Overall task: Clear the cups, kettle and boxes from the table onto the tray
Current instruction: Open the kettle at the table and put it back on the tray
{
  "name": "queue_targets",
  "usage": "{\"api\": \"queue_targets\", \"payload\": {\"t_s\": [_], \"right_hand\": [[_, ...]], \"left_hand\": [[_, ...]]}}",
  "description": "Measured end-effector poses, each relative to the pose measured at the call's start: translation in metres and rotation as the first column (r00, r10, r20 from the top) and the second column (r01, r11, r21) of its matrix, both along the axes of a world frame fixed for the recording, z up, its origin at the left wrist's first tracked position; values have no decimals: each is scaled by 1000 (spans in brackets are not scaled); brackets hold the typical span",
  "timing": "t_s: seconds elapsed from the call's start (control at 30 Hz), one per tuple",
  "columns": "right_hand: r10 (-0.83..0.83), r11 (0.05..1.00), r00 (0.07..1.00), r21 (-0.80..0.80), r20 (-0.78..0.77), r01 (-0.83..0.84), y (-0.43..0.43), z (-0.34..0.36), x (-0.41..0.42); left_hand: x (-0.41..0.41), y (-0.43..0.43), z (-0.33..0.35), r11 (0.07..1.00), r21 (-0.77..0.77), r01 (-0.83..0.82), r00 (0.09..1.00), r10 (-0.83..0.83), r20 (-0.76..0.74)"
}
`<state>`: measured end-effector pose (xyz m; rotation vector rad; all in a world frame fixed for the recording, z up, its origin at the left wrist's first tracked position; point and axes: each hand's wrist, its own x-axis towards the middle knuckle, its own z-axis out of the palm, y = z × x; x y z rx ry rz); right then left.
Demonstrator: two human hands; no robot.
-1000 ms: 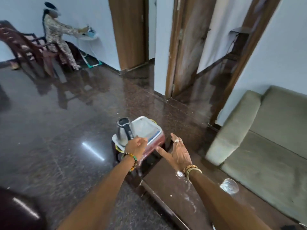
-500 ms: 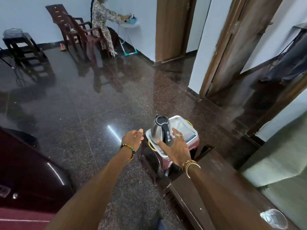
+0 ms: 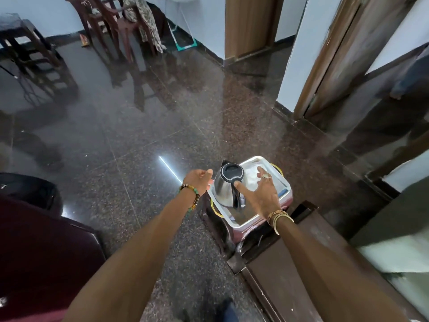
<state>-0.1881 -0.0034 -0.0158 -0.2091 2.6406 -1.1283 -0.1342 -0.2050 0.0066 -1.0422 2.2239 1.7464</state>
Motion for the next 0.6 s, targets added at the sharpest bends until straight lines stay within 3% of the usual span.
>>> {"api": "queue_targets", "payload": {"t_s": [0.13, 0.3, 0.53, 0.6], "right_hand": [[-30, 999, 999, 21, 35, 29, -1, -13, -10], [-63, 996, 991, 63, 116, 56, -3, -42, -10], [-211, 976, 953, 95, 218, 194, -23, -82, -10], [-234, 971, 946, 108, 226, 214, -32, -88, -12]], "left_hand": [[-26, -8, -18, 995, 98, -2, 1000, 4, -19], [-52, -14, -64, 982, 187, -36, 998, 25, 61], [-93, -38, -124, 970, 234, 65, 978, -108, 176], [-100, -46, -137, 979, 202, 27, 983, -63, 171]]}}
